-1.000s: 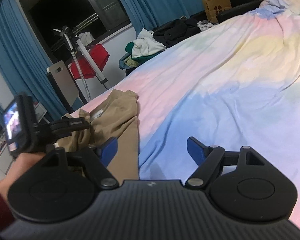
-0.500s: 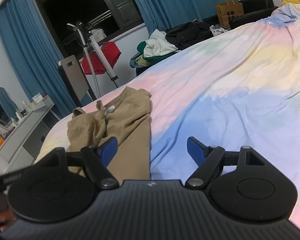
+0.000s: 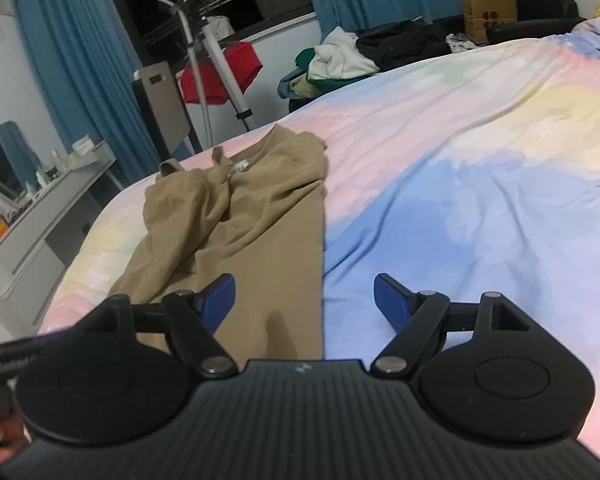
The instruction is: Fold clothes
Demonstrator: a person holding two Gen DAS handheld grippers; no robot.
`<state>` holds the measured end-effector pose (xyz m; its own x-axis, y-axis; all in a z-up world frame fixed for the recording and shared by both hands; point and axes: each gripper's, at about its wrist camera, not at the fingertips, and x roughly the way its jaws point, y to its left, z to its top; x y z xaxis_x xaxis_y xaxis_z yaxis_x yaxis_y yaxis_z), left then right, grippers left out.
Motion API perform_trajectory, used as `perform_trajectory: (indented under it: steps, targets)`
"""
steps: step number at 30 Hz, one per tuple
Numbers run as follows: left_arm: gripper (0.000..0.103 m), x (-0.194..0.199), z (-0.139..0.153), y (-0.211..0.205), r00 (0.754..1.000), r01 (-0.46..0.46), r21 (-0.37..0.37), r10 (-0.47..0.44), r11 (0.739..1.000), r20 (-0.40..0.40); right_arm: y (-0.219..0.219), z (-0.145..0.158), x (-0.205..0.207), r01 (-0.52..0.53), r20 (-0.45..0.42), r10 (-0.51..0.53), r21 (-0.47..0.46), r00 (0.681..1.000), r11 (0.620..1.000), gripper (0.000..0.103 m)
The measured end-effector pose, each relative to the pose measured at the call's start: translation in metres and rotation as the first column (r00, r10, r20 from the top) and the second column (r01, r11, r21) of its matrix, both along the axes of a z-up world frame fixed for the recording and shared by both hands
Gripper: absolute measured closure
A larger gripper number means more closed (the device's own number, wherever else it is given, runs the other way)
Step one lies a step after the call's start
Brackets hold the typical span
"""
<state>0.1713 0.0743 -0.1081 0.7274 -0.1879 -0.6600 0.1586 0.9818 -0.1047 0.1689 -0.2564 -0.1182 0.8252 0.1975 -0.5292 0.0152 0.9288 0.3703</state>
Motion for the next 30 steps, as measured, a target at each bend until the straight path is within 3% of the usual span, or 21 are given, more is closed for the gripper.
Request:
perform_trajectory:
  steps: [6, 9, 15, 18, 20, 21, 23, 27, 30]
  targets:
    - [0.046, -0.044, 0.012, 0.014, 0.978, 0.028, 0.077, -0.011, 0.997, -0.209, 0.005, -0.001, -0.003, -0.029, -0.009, 0.028, -0.014, 1.0, 0.999, 0.025]
    - [0.047, -0.073, 0.021, 0.033, 0.945, 0.01, 0.069, 0.013, 0.998, -0.327, 0.005, 0.004, -0.007, -0.033, 0.003, 0.033, -0.008, 0.999, 0.999, 0.025]
    - [0.054, -0.109, 0.022, 0.04, 0.891, -0.012, 0.103, 0.057, 0.995, -0.45, 0.012, 0.011, -0.024, -0.065, -0.013, 0.065, -0.019, 0.998, 0.998, 0.025]
    - [0.064, -0.116, 0.009, 0.04, 0.854, -0.038, 0.144, 0.107, 0.989, -0.509, 0.007, 0.011, -0.04, -0.08, -0.05, 0.081, 0.034, 0.995, 0.996, 0.025]
    - [0.077, -0.12, 0.003, 0.041, 0.832, -0.054, 0.134, 0.119, 0.99, -0.542, 0.004, 0.012, -0.052, -0.082, -0.06, 0.085, 0.057, 0.995, 0.995, 0.025]
    - [0.089, -0.123, 0.005, 0.039, 0.834, -0.046, 0.132, 0.11, 0.99, -0.541, 0.002, 0.013, -0.059, -0.081, -0.06, 0.084, 0.056, 0.995, 0.995, 0.025]
    - [0.099, -0.131, 0.013, 0.032, 0.857, -0.019, 0.159, 0.098, 0.987, -0.506, -0.001, 0.016, -0.07, -0.076, -0.056, 0.078, 0.045, 0.995, 0.996, 0.025]
    - [0.102, -0.15, 0.045, 0.008, 0.903, 0.046, 0.23, 0.058, 0.972, -0.426, -0.007, 0.019, -0.079, -0.051, -0.062, 0.053, 0.04, 0.997, 0.998, 0.025]
    - [0.102, -0.168, 0.069, -0.022, 0.921, 0.123, 0.273, -0.007, 0.954, -0.39, -0.011, 0.018, -0.078, -0.034, -0.072, 0.036, 0.039, 0.997, 0.999, 0.025]
